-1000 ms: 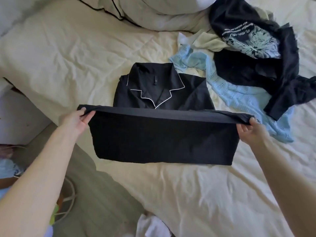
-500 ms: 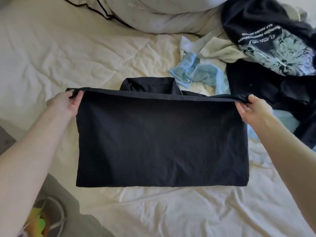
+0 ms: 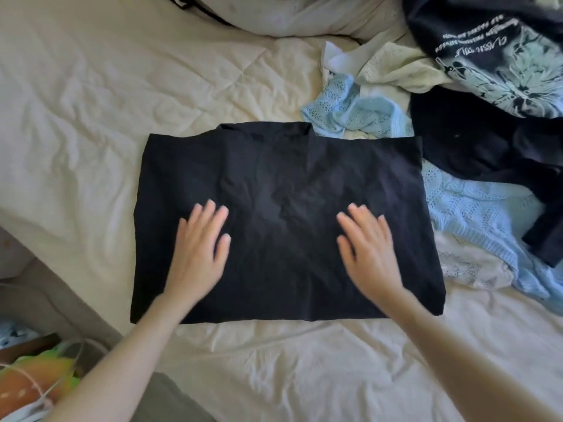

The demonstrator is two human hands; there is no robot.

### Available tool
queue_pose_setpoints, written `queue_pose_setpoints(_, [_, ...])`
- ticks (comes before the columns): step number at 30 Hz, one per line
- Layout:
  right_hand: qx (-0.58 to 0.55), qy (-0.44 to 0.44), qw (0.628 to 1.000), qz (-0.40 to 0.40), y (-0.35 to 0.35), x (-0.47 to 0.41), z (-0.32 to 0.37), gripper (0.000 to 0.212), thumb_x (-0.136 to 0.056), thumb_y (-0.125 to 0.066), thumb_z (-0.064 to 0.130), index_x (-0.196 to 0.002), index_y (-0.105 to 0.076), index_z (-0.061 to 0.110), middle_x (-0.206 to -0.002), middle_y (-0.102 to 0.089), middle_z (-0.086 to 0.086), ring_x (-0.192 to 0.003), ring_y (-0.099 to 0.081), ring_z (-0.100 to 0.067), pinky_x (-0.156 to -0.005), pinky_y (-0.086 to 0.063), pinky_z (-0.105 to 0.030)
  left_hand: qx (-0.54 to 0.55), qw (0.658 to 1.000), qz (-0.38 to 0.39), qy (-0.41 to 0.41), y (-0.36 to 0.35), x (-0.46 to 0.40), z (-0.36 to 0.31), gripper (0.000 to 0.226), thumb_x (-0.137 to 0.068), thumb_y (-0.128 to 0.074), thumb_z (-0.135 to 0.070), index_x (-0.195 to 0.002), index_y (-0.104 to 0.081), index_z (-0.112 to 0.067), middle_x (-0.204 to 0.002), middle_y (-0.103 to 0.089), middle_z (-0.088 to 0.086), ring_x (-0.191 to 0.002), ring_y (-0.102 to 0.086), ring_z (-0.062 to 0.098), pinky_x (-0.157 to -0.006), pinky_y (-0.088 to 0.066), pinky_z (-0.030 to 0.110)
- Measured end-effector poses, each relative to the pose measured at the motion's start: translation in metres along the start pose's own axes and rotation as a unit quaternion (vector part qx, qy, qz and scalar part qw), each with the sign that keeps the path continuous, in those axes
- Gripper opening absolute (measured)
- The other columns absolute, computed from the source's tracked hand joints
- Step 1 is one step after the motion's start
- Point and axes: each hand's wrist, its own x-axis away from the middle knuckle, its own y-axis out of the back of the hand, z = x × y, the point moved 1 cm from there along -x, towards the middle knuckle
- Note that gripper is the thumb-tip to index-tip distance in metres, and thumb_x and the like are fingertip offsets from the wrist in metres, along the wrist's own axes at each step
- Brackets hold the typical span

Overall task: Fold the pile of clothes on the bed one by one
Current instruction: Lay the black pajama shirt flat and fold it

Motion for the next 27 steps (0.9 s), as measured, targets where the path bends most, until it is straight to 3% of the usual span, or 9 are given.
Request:
queue_pose_setpoints(2, [0.062, 0.079, 0.993, 0.067, -0.013, 0.03, 0.007, 0.041, -0.094, -0.042, 0.03, -0.128, -0.058, 0.013, -0.139, -0.05, -0.011, -0.131, -0.045, -0.029, -0.109, -0.029, -0.055, -0.109, 0.988, 0.09, -0.053, -0.019, 0.023, -0.001, 0.054, -0.097, -0.019, -0.038, -0.146, -0.033, -0.02, -0.156, -0.021, 0.006, -0.145, -0.011, 0.027, -0.115, -0.013, 0.05])
queue_pose_setpoints(4, [0.122, 0.09, 0.981, 0.117, -0.017, 0.047, -0.002, 0.046, -0.093, -0.037, 0.035, -0.129, -0.058, 0.015, -0.14, -0.05, -0.011, -0.13, -0.047, -0.03, -0.107, -0.029, -0.057, -0.169, 0.975, 0.138, -0.032, -0.023, 0.033, 0.012, 0.061, -0.094, -0.01, -0.043, -0.147, -0.031, -0.022, -0.157, -0.019, 0.006, -0.145, -0.012, 0.031, -0.114, -0.013, 0.053])
queue_pose_setpoints(7, [0.174, -0.024, 0.973, 0.148, -0.004, 0.051, -0.037, 0.05, -0.091, -0.035, 0.036, -0.13, -0.058, 0.014, -0.141, -0.048, -0.014, -0.13, -0.046, -0.032, -0.105, -0.031, -0.057, -0.209, 0.965, 0.131, 0.092, -0.012, 0.036, 0.046, 0.053, -0.1, -0.015, -0.042, -0.15, -0.021, -0.025, -0.159, -0.013, 0.005, -0.145, -0.009, 0.033, -0.113, -0.009, 0.056])
queue_pose_setpoints(9, [0.18, -0.09, 0.968, 0.149, 0.007, 0.053, -0.056, 0.049, -0.092, -0.039, 0.034, -0.133, -0.055, 0.012, -0.144, -0.044, -0.015, -0.133, -0.041, -0.034, -0.107, -0.027, -0.058, -0.212, 0.948, 0.144, 0.187, -0.001, 0.032, 0.067, 0.052, -0.102, -0.018, -0.04, -0.151, -0.007, -0.03, -0.16, 0.003, 0.001, -0.146, 0.003, 0.03, -0.115, -0.004, 0.054])
queue_pose_setpoints(13, [0.17, -0.148, 0.966, 0.126, 0.015, 0.054, -0.057, 0.047, -0.095, -0.052, 0.026, -0.14, -0.046, 0.012, -0.15, -0.034, -0.017, -0.14, -0.029, -0.035, -0.111, -0.019, -0.059, -0.095, 0.937, 0.117, 0.316, 0.014, 0.031, 0.066, 0.055, -0.102, -0.028, -0.033, -0.152, -0.005, -0.025, -0.159, 0.007, 0.005, -0.145, 0.004, 0.03, -0.114, -0.009, 0.053])
queue_pose_setpoints(17, [0.149, -0.103, 0.976, 0.118, 0.007, 0.059, -0.022, 0.05, -0.09, -0.06, 0.025, -0.137, -0.049, 0.011, -0.147, -0.038, -0.017, -0.137, -0.034, -0.035, -0.108, -0.022, -0.06, 0.019, 0.925, 0.108, 0.363, 0.011, 0.06, 0.057, 0.057, -0.102, -0.033, -0.029, -0.152, -0.008, -0.023, -0.159, 0.005, 0.008, -0.145, -0.001, 0.029, -0.114, -0.019, 0.05])
queue_pose_setpoints(22, [0.127, -0.163, 0.946, 0.249, -0.026, 0.08, 0.015, 0.054, -0.1, -0.031, 0.039, -0.151, -0.016, 0.026, -0.16, -0.003, -0.003, -0.147, 0.002, -0.023, -0.114, -0.001, -0.055, 0.1, 0.901, 0.032, 0.422, 0.001, 0.096, 0.061, 0.061, -0.098, -0.046, -0.027, -0.151, -0.016, -0.018, -0.151, -0.023, 0.02, -0.134, -0.032, 0.04, -0.105, -0.033, 0.051])
queue_pose_setpoints(24, [0.115, -0.2, 0.939, 0.255, -0.032, 0.084, 0.027, 0.056, -0.101, -0.027, 0.041, -0.151, -0.009, 0.027, -0.16, 0.004, -0.001, -0.146, 0.008, -0.023, -0.113, 0.002, -0.057, 0.207, 0.85, -0.029, 0.484, -0.001, 0.101, 0.066, 0.061, -0.095, -0.054, -0.023, -0.146, -0.024, -0.01, -0.14, -0.04, 0.021, -0.123, -0.045, 0.041, -0.1, -0.041, 0.05])
queue_pose_setpoints(27, [0.108, -0.154, 0.952, 0.243, -0.036, 0.089, 0.053, 0.056, -0.101, -0.025, 0.043, -0.151, -0.008, 0.028, -0.16, 0.002, -0.002, -0.146, 0.008, -0.022, -0.112, 0.006, -0.057, 0.415, 0.673, -0.106, 0.602, 0.003, 0.102, 0.07, 0.051, -0.09, -0.064, -0.02, -0.133, -0.041, -0.004, -0.128, -0.053, 0.015, -0.108, -0.056, 0.034, -0.087, -0.05, 0.04])
